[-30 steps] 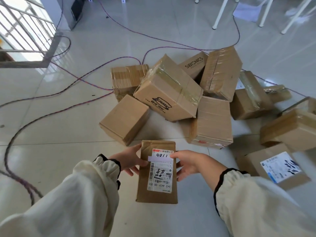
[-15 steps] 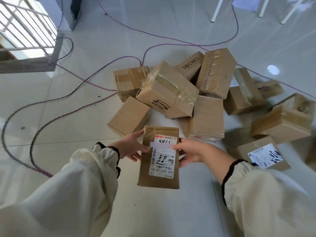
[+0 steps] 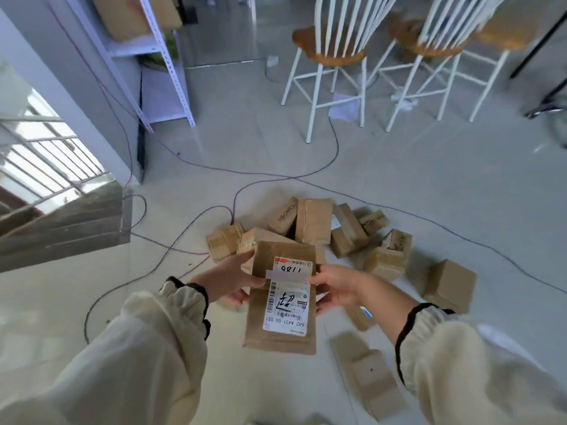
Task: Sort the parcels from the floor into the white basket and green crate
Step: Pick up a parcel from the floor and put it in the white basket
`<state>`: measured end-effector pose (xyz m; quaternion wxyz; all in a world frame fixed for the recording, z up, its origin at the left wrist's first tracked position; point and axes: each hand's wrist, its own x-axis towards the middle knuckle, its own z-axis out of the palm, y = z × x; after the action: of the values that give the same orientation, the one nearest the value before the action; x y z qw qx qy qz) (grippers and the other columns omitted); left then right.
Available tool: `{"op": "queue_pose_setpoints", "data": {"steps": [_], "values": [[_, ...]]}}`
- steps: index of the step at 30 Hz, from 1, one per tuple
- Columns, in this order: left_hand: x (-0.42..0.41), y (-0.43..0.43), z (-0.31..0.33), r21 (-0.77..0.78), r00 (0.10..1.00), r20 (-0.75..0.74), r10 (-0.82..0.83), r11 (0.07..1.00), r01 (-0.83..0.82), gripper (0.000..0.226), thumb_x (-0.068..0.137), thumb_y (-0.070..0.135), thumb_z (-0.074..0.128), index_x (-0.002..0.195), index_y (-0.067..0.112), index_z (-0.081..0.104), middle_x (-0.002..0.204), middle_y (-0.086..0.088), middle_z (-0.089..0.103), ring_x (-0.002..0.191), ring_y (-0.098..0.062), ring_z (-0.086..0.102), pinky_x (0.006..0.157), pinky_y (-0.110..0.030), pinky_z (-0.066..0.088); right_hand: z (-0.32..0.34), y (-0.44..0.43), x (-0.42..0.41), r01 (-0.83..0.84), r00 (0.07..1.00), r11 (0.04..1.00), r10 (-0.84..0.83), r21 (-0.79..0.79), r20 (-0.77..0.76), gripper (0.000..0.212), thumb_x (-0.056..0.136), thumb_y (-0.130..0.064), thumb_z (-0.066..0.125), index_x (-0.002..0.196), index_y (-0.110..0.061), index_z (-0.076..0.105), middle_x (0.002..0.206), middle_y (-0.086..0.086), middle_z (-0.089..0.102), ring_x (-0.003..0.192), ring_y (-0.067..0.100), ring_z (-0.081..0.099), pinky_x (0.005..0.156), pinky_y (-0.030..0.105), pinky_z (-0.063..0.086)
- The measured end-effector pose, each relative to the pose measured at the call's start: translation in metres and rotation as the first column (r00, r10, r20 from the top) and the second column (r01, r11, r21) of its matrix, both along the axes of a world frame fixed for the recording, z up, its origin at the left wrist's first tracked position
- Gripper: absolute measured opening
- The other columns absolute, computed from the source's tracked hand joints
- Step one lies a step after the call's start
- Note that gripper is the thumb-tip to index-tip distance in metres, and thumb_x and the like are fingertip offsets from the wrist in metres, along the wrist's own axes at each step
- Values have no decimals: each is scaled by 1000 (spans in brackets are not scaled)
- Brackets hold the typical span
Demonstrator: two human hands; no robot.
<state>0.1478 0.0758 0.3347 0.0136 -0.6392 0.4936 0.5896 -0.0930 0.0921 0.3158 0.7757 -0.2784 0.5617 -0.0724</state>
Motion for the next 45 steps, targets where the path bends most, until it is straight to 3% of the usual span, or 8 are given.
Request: {"op": "queue_pose_setpoints", "data": {"steps": [11,14,18,24,28,35,39,45], "values": [[-42,19,205,-147,996,-25,-85,986,81,78,83,22,72,147,33,29,80,2,73,66,-19,72,58,-30,58,230,45,-44,100,994,990,-104,-103,-32,27,95,-11,50,122,-14,49,117,21,58,100,33,60,72,42,57],[-61,20,236,-188,992,-47,-114,977,104,81,82,26,73,148,31,27,95,-4,72,73,-22,71,62,-32,58,263,53,-62,121,991,981,-128,-152,-40,22,95,-9,50,116,-15,50,113,19,59,97,31,60,70,40,58],[-96,21,275,-248,977,-76,-200,953,175,71,82,27,72,143,34,36,98,-1,72,69,-18,72,55,-26,54,296,66,-92,194,973,963,-213,-187,-87,14,92,-6,55,105,-11,55,117,25,56,111,41,56,94,54,48],[-172,26,313,-326,929,-109,-354,895,303,59,82,30,72,133,38,44,89,1,74,63,-16,70,55,-25,55,341,104,-152,305,921,907,-359,-290,-154,26,91,-5,57,116,-5,54,109,21,58,92,35,62,67,41,59],[-232,33,327,-343,865,-130,-484,841,419,63,82,28,72,137,36,42,79,3,75,58,-15,69,50,-22,52,364,145,-191,427,852,839,-498,-337,-161,27,98,-8,45,124,-4,50,100,17,57,91,31,58,79,44,54],[-343,71,346,-349,639,-113,-761,633,692,72,82,26,72,143,34,34,100,-6,72,77,-24,71,66,-32,55,389,250,-240,681,617,635,-766,-365,-180,21,101,-12,40,120,-9,48,101,15,54,93,32,57,83,44,50],[-398,111,354,-345,466,-119,-877,476,809,74,82,27,73,143,35,33,102,-9,71,76,-23,71,68,-33,54,392,317,-253,790,441,481,-876,-379,-195,31,100,-15,43,131,-11,44,124,23,51,108,42,57,84,46,52],[-459,222,358,-356,127,-132,-983,167,919,70,82,28,73,140,37,36,88,-2,74,75,-22,73,66,-34,54,385,453,-236,880,143,205,-974,-428,-174,27,97,-15,46,123,-14,52,109,17,57,94,33,62,81,46,56]]}}
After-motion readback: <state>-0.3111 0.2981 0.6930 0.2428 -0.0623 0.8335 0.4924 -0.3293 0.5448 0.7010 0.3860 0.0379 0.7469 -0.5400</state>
